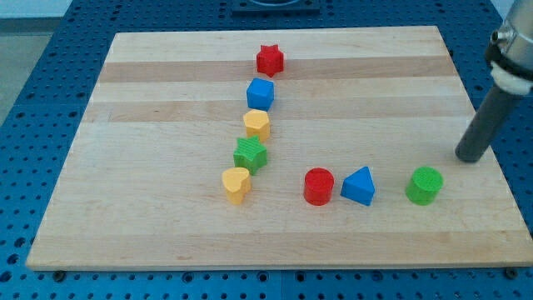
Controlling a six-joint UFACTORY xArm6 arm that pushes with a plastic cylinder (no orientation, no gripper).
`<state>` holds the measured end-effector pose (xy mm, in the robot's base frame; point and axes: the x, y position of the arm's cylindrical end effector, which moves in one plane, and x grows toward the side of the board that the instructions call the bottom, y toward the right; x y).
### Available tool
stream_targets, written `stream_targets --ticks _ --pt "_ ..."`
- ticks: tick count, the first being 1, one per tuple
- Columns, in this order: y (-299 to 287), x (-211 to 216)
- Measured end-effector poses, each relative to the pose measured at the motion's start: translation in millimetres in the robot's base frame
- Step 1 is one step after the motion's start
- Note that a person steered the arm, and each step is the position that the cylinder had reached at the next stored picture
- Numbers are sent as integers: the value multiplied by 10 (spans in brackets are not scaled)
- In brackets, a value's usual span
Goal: Slide the green circle towards the line of blocks
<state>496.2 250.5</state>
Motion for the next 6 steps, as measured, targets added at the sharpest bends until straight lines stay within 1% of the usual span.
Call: stream_targets --ticks 1,2,3,4,5,6 --pt "-89 581" --pt "-626 631" --pt "-1136 217" --pt "-1353 -15" --pt "-1003 535" --pt "-671 596"
